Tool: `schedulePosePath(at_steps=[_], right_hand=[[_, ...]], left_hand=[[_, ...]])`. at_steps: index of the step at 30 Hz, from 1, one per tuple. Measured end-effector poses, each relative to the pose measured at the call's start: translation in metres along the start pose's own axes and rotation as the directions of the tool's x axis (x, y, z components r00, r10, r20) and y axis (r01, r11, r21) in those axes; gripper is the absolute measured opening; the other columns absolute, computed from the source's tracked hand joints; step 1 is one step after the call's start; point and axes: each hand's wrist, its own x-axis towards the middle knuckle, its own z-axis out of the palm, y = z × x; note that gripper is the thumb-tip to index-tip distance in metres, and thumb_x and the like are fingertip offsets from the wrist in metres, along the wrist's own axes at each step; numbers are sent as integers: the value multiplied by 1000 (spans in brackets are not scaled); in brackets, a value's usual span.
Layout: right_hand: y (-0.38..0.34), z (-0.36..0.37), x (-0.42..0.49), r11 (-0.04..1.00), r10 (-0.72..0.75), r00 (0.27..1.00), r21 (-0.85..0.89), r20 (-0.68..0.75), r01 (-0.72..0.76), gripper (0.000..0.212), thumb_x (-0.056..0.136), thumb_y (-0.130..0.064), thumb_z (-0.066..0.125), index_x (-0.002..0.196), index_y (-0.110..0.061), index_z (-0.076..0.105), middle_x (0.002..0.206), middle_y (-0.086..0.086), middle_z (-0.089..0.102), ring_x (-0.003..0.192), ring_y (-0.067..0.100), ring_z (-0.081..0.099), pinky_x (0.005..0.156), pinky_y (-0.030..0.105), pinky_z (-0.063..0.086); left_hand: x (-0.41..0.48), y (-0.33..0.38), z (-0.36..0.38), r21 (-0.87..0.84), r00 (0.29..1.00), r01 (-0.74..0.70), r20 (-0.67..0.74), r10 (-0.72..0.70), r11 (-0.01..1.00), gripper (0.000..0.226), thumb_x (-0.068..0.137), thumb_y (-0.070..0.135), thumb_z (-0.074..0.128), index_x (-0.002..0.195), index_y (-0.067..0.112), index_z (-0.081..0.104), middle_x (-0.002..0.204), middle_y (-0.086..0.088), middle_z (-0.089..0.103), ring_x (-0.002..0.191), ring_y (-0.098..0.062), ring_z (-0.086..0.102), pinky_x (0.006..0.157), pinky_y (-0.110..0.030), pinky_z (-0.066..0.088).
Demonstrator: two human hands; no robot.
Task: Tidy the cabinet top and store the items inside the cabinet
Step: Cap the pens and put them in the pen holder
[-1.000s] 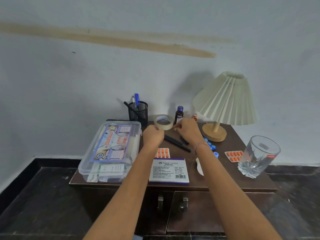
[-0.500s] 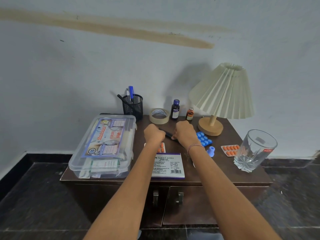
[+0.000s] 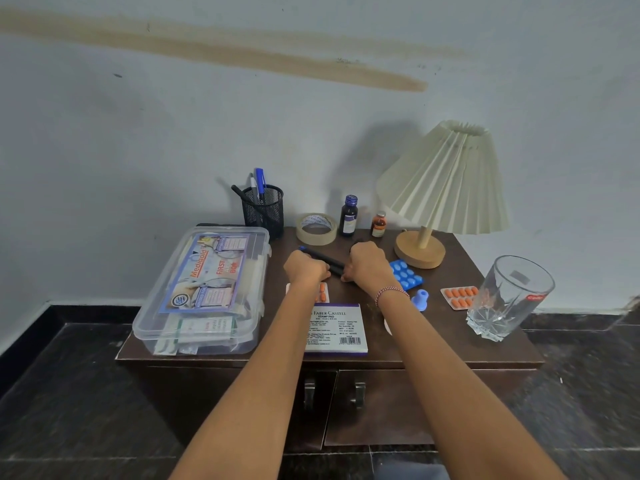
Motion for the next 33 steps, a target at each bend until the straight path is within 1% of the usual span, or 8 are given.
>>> schedulePosePath(at_steps=[7,13,18,21,24,27,29,33], right_hand=[[4,-8,-3,997,-16,1000,75,-1,16,42,80,-24,73,115,-1,64,116,14,64,107,26,61,92,32,49],[6,-16,-8,976,-103,994,187,-44,110,27,80,-19,70,103,-4,73,104,10,72,99,20,64,93,32,51],[10,-24,-12,889,-203,973,397,-110,230,21,76,-18,76,93,-5,76,90,12,75,77,13,63,80,27,52],[14,-24,-12,806,-199,971,542,-133,239,25,83,-20,71,99,-1,73,90,17,74,76,18,66,81,29,55],[21,-20,-6,778,-71,986,611,-152,150,28,93,-23,58,106,0,67,95,21,71,76,18,62,85,32,55],[33,-19,0,861,28,979,502,-200,78,28,97,-17,48,114,-2,65,109,19,69,90,21,61,96,36,49],[40,-19,0,910,64,972,414,-226,36,29,98,-14,46,118,-3,63,116,17,67,105,27,61,97,33,43],[42,-12,1,948,91,974,317,-207,-21,29,98,-13,47,119,-4,63,121,15,64,112,27,59,100,32,44]], left_hand=[[3,2,-1,-46,999,17,-43,-20,999,36,71,1,78,104,-1,64,109,-17,66,102,-30,65,89,-37,54],[1,4,-10,-356,993,120,36,-115,927,21,73,-5,75,81,-1,56,103,-23,68,89,-29,70,85,-34,57],[-9,6,-17,-500,995,65,94,-20,863,30,76,-6,72,103,-9,61,105,-26,66,83,-27,67,80,-28,55],[-14,12,-21,-509,998,-16,39,41,861,34,77,-3,72,108,-9,61,104,-23,67,81,-24,67,74,-27,57],[-16,16,-26,-475,992,-122,-20,128,872,31,79,0,72,107,-7,62,97,-19,67,73,-17,65,62,-19,55],[-19,17,-31,-381,971,-239,-79,226,893,26,80,3,71,104,-4,65,88,-12,67,65,-11,63,65,-20,56],[-18,18,-34,-301,951,-309,-125,283,902,25,80,4,72,103,-1,67,87,-11,68,65,-12,64,73,-28,58],[-16,19,-38,-185,923,-378,-156,353,907,24,79,7,73,103,4,69,85,-7,68,80,-23,69,84,-40,57]])
